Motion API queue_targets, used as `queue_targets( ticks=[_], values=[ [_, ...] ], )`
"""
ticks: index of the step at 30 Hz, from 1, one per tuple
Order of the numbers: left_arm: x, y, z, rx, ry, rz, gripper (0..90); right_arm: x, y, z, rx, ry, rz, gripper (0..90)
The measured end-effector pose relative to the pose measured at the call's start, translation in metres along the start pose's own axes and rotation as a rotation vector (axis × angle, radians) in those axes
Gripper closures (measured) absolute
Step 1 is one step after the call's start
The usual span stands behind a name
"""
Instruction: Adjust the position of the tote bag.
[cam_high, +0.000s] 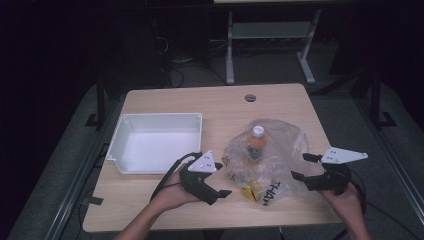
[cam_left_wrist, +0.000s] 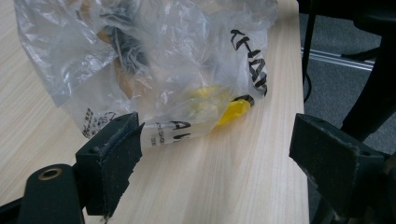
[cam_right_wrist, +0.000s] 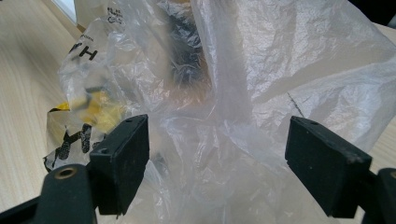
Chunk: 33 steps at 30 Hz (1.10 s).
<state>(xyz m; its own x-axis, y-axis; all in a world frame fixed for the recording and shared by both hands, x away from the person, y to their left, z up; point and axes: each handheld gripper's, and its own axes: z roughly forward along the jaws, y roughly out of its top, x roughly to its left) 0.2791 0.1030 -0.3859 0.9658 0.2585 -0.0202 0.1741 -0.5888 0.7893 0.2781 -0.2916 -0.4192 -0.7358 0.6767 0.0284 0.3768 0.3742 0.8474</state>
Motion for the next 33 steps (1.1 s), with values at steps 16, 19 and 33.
queue_targets(
  ticks=[16,19,33],
  values=[
    [0.006,0.012,0.004,0.017,-0.005,0.004,17.0,-0.003,0.000,-0.001,-0.011,0.000,0.003,21.3],
    [0.008,0.015,0.004,0.016,-0.014,0.007,17.1,-0.004,-0.001,-0.002,-0.013,-0.005,0.011,21.5],
    [0.010,0.023,0.010,0.032,-0.016,0.025,17.0,-0.003,0.001,0.001,-0.022,-0.001,0.013,21.8]
  ],
)
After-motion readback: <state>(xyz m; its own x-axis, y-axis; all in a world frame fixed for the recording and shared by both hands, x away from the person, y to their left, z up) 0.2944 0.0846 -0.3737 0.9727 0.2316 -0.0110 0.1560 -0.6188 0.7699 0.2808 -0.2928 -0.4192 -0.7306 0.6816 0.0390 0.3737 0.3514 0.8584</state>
